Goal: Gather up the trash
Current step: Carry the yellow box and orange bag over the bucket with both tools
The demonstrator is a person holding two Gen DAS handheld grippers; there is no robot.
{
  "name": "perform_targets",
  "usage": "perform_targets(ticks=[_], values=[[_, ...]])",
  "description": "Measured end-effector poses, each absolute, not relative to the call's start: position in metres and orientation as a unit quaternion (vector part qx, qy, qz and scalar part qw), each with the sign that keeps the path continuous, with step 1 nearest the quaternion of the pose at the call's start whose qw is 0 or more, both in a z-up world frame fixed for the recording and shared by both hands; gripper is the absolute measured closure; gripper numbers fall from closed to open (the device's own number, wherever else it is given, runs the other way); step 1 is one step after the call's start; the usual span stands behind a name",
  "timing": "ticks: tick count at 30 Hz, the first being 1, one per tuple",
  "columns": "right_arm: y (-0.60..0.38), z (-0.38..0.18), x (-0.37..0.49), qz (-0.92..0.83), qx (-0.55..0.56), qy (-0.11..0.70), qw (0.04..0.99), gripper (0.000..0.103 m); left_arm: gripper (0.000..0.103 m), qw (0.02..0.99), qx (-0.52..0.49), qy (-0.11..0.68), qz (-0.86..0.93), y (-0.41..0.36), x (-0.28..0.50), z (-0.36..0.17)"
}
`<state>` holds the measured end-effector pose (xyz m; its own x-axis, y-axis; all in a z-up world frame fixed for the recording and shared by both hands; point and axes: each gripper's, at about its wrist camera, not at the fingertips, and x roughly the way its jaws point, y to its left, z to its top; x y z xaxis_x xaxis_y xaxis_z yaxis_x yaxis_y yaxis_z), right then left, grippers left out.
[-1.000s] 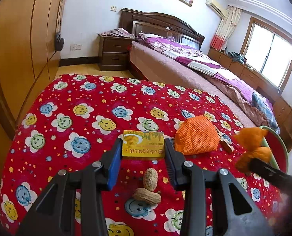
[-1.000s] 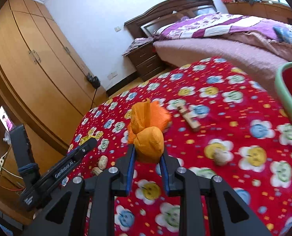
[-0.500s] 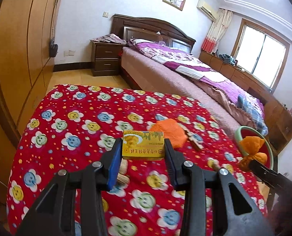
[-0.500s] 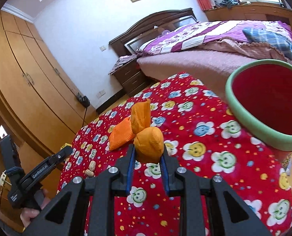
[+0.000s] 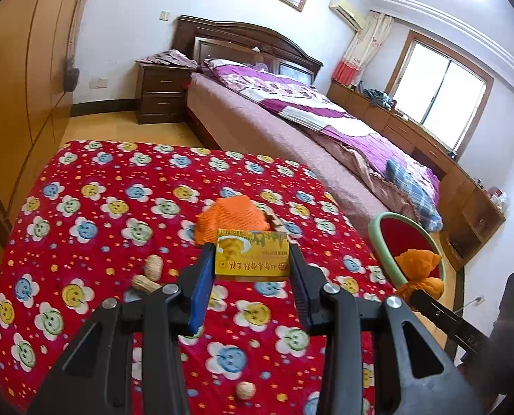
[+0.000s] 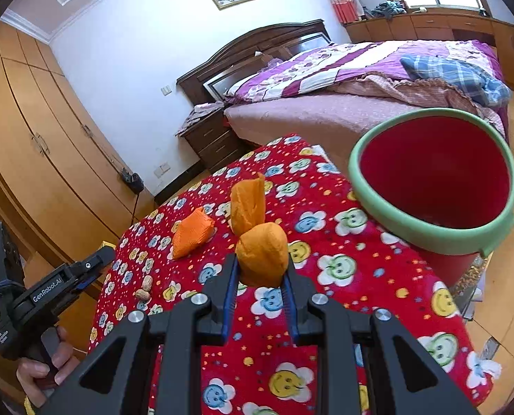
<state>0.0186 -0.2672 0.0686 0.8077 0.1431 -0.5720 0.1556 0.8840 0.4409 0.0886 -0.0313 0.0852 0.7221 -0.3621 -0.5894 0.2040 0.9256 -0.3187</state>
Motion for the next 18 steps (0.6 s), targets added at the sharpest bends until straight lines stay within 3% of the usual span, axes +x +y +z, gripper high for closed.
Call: perform_targets(ticks=[18], values=[[-0.343,0.088,0.005,-0.049,0.256,0.269,0.927,0.077,0.062,0.909,-0.088,0.345,-0.216,-0.117,0.1,0.109]])
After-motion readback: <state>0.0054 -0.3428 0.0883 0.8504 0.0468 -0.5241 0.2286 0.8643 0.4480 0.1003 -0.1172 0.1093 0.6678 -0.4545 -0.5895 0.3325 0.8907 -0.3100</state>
